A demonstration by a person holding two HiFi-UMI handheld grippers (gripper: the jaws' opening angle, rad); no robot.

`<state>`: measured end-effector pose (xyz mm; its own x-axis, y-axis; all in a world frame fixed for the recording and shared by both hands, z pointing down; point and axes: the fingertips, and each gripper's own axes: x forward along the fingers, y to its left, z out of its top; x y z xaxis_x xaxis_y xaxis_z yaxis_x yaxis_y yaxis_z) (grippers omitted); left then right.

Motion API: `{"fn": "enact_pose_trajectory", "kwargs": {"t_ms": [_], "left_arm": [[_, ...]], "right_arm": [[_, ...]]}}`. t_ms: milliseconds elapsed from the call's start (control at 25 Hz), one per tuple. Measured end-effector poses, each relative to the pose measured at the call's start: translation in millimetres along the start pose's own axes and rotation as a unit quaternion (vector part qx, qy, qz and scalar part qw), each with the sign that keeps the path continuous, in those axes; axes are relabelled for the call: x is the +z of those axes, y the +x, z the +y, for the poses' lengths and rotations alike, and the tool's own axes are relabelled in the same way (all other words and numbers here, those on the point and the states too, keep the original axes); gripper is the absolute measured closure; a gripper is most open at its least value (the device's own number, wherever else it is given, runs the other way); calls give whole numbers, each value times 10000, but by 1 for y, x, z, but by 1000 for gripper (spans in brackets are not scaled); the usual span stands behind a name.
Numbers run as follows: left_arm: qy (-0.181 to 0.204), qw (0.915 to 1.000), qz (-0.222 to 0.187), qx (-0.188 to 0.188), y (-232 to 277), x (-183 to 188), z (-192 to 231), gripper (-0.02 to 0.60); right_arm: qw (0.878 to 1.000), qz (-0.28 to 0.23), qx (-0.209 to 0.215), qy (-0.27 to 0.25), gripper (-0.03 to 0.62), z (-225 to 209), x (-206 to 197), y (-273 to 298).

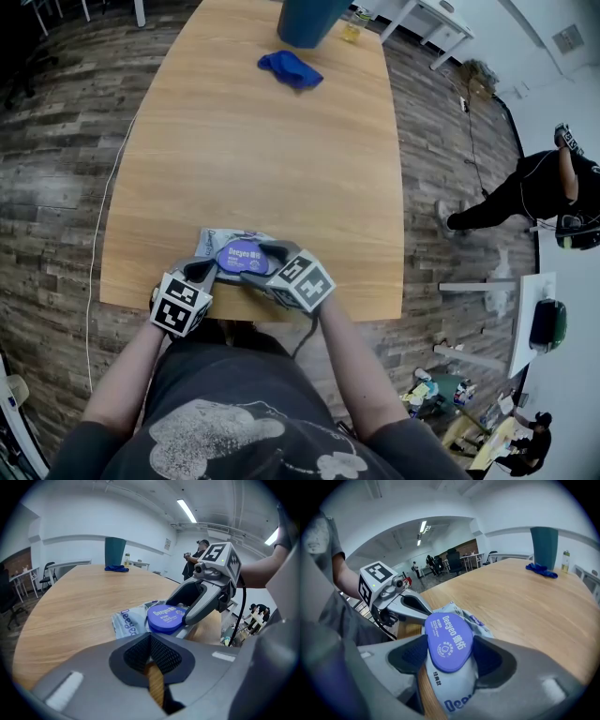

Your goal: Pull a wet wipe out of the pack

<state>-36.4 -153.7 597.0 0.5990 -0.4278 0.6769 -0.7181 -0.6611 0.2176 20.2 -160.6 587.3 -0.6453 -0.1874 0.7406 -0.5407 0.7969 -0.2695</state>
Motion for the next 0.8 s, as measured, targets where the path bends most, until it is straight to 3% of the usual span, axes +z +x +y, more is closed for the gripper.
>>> {"fn": "enact_pose_trajectory", "kwargs": {"t_ms": [120, 200, 360, 600, 800], "left_arm": [[25, 10000, 11, -17, 0, 1, 1, 565], [15, 9999, 82, -64, 0, -2, 0, 565], [84, 9999, 65, -90, 0, 1, 1, 565], [72, 9999, 106, -86, 2, -2, -1, 565], [73, 9999, 114, -80, 2, -1, 0, 565]], "right_arm": [[9981, -212, 323, 485, 295, -3, 1, -2], [9979, -260, 312, 499, 293, -3, 2, -5], [9974, -404, -452, -400, 295, 2, 13, -13], [9826, -756, -1363, -1011, 298, 5, 15, -22], [9714, -1021, -1651, -1370, 393, 13, 29, -31]]}}
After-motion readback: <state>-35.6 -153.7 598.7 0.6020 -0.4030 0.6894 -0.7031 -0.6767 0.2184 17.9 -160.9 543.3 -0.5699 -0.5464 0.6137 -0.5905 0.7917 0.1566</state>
